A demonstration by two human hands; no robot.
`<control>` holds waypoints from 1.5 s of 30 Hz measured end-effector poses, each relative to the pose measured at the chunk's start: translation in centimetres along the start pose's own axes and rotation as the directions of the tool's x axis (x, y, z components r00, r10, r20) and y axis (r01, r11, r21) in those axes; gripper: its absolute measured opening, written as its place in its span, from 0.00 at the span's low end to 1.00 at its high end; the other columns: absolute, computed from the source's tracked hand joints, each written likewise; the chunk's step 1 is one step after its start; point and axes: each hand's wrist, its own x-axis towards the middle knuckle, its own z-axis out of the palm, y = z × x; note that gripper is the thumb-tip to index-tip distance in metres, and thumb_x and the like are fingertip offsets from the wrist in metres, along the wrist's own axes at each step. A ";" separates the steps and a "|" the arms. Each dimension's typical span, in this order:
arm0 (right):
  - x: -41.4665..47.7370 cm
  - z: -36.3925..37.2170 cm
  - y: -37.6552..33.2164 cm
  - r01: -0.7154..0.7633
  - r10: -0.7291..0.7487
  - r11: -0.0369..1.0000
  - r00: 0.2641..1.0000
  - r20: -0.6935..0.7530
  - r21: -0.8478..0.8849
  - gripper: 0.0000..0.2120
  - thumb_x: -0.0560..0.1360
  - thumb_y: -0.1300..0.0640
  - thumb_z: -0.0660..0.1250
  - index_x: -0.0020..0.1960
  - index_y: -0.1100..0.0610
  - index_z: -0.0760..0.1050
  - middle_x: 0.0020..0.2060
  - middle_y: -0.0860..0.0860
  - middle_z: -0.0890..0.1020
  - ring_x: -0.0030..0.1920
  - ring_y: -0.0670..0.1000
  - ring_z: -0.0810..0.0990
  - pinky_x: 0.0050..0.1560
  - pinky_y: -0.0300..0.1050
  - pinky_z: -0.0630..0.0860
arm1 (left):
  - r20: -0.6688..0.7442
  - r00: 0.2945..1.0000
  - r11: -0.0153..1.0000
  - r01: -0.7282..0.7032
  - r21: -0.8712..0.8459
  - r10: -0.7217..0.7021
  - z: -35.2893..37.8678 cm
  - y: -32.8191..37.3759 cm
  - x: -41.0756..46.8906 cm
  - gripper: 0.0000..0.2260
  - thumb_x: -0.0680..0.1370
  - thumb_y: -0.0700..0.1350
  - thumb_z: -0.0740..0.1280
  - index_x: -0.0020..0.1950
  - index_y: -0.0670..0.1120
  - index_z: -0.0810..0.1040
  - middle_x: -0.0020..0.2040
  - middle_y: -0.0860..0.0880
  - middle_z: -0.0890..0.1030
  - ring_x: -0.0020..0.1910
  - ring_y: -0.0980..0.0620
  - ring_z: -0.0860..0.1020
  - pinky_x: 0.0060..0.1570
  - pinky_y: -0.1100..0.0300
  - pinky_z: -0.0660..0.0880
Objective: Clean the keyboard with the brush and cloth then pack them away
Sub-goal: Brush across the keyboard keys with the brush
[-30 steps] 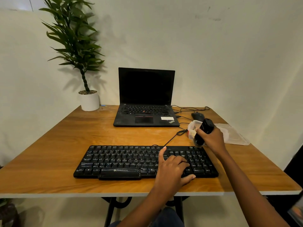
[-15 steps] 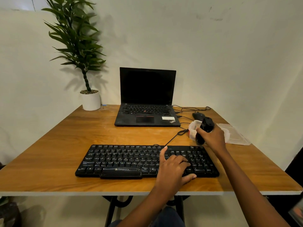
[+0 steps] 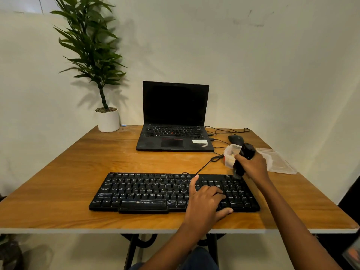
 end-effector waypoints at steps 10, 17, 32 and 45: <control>0.2 0.6 -0.6 0.037 -0.038 0.999 0.998 0.059 0.016 0.12 0.71 0.55 0.71 0.52 0.58 0.75 0.44 0.53 0.78 0.47 0.53 0.77 0.50 0.53 0.76 | -0.019 1.000 1.000 -0.006 -0.009 0.006 0.2 -0.1 -0.1 0.20 0.71 0.66 0.57 0.45 0.57 0.83 0.44 0.62 0.80 0.44 0.63 0.78 0.70 0.47 0.48; 0.4 1.2 -0.9 -0.039 0.042 0.999 0.994 0.100 -0.031 0.11 0.69 0.55 0.71 0.49 0.56 0.75 0.45 0.55 0.80 0.49 0.56 0.78 0.47 0.53 0.78 | -0.012 1.000 1.000 -0.004 -0.004 0.004 0.1 0.0 -0.1 0.20 0.71 0.66 0.56 0.45 0.57 0.83 0.44 0.62 0.80 0.44 0.64 0.78 0.70 0.48 0.48; 0.0 1.3 -0.2 0.065 -0.058 0.993 0.996 0.072 -0.095 0.15 0.70 0.55 0.71 0.54 0.57 0.75 0.48 0.55 0.80 0.50 0.54 0.77 0.51 0.51 0.75 | -0.029 1.000 1.000 0.003 -0.012 -0.003 0.1 0.0 0.0 0.20 0.71 0.67 0.56 0.44 0.57 0.83 0.43 0.62 0.80 0.43 0.64 0.78 0.70 0.48 0.46; -0.6 -0.7 1.1 0.168 -0.170 0.985 0.983 0.075 0.036 0.13 0.71 0.57 0.72 0.54 0.57 0.75 0.45 0.51 0.78 0.48 0.50 0.76 0.42 0.37 0.71 | -0.056 0.998 1.000 -0.001 -0.019 -0.001 0.0 0.1 0.0 0.20 0.70 0.66 0.57 0.44 0.57 0.83 0.43 0.62 0.80 0.43 0.63 0.78 0.70 0.49 0.48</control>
